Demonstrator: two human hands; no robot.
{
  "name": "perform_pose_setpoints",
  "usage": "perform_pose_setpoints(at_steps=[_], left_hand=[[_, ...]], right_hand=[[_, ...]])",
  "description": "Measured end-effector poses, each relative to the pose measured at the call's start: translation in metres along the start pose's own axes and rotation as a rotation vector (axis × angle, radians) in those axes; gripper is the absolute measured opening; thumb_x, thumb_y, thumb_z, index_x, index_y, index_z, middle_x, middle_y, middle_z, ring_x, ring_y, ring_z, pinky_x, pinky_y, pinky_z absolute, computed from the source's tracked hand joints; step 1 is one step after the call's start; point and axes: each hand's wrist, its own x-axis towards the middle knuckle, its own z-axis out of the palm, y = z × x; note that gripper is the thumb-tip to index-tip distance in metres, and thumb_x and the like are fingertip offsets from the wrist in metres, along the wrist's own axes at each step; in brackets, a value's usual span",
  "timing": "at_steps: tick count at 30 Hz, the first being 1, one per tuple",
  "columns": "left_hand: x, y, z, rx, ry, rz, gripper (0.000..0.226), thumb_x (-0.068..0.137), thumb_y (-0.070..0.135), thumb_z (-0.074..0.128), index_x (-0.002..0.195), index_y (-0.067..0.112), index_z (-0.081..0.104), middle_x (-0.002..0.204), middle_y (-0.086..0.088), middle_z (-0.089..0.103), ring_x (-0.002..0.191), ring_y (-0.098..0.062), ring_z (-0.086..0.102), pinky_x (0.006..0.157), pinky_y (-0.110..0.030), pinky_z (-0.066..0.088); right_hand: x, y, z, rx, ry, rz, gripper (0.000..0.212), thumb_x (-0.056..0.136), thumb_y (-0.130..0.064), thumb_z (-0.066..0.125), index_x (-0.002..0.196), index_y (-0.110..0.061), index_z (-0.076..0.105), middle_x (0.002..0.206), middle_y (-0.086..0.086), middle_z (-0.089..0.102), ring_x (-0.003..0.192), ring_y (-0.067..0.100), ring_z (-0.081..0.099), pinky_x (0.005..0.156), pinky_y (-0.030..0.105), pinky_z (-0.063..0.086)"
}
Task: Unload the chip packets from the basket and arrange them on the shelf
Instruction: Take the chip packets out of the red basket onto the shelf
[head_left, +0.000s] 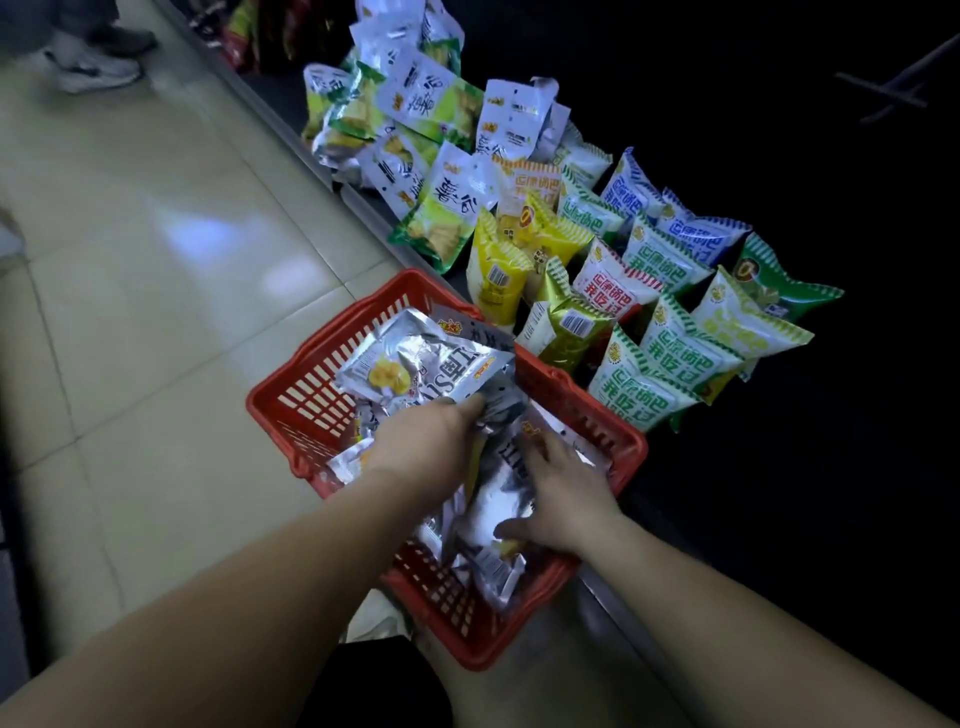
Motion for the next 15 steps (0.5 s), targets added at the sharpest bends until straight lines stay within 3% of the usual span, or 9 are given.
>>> perform_pose_setpoints(at_steps=[3, 5, 7, 10, 13, 15], left_hand=[[-0.001, 0.005, -0.012, 0.015, -0.073, 0.036, 0.038, 0.106, 0.028, 0.039, 0.142, 0.033, 0.046, 0.100, -0.003, 0.067, 0.087, -0.030, 0.066, 0.066, -0.038, 0.057], [-0.007, 0.008, -0.012, -0.010, -0.114, 0.048, 0.039, 0.106, 0.029, 0.039, 0.145, 0.033, 0.044, 0.096, -0.006, 0.066, 0.084, -0.029, 0.065, 0.065, -0.038, 0.056], [-0.016, 0.009, -0.006, -0.092, -0.147, -0.004, 0.046, 0.106, 0.029, 0.041, 0.151, 0.037, 0.036, 0.098, -0.006, 0.067, 0.083, -0.028, 0.065, 0.062, -0.034, 0.050], [-0.023, 0.007, 0.006, -0.137, -0.201, -0.026, 0.059, 0.101, 0.019, 0.051, 0.153, 0.037, 0.029, 0.089, -0.005, 0.062, 0.078, -0.029, 0.065, 0.060, -0.035, 0.051], [-0.022, 0.002, 0.009, -0.136, -0.186, 0.003, 0.087, 0.090, 0.007, 0.063, 0.155, 0.040, 0.015, 0.081, -0.001, 0.058, 0.069, -0.025, 0.062, 0.059, -0.039, 0.058], [-0.020, -0.001, 0.005, -0.150, -0.147, 0.004, 0.102, 0.086, 0.004, 0.066, 0.157, 0.045, 0.005, 0.078, 0.002, 0.054, 0.065, -0.020, 0.056, 0.052, -0.036, 0.051]], right_hand=[[0.003, -0.001, 0.000, 0.021, -0.054, 0.147, 0.137, 0.057, -0.086, 0.070, 0.161, -0.034, -0.002, 0.168, 0.017, -0.006, 0.155, 0.039, -0.002, 0.122, 0.054, 0.018], [0.011, 0.000, -0.002, -0.025, -0.099, 0.209, 0.144, 0.052, -0.088, 0.070, 0.159, -0.035, -0.010, 0.165, 0.022, 0.013, 0.151, 0.043, 0.016, 0.119, 0.058, 0.022], [0.017, 0.000, -0.004, 0.034, -0.136, 0.230, 0.153, 0.048, -0.086, 0.075, 0.158, -0.032, -0.016, 0.160, 0.015, 0.029, 0.143, 0.038, 0.036, 0.113, 0.056, 0.033], [0.024, 0.004, -0.006, 0.170, -0.159, 0.193, 0.150, 0.047, -0.075, 0.083, 0.160, -0.032, -0.007, 0.150, 0.002, 0.050, 0.130, 0.029, 0.055, 0.104, 0.046, 0.047], [0.025, 0.003, -0.012, 0.277, -0.121, 0.118, 0.131, 0.050, -0.065, 0.089, 0.153, -0.040, 0.013, 0.137, -0.008, 0.061, 0.119, 0.021, 0.063, 0.092, 0.040, 0.055], [0.019, -0.001, -0.021, 0.269, -0.033, 0.072, 0.131, 0.056, -0.063, 0.089, 0.156, -0.044, 0.007, 0.140, -0.005, 0.059, 0.122, 0.024, 0.062, 0.091, 0.042, 0.055]])
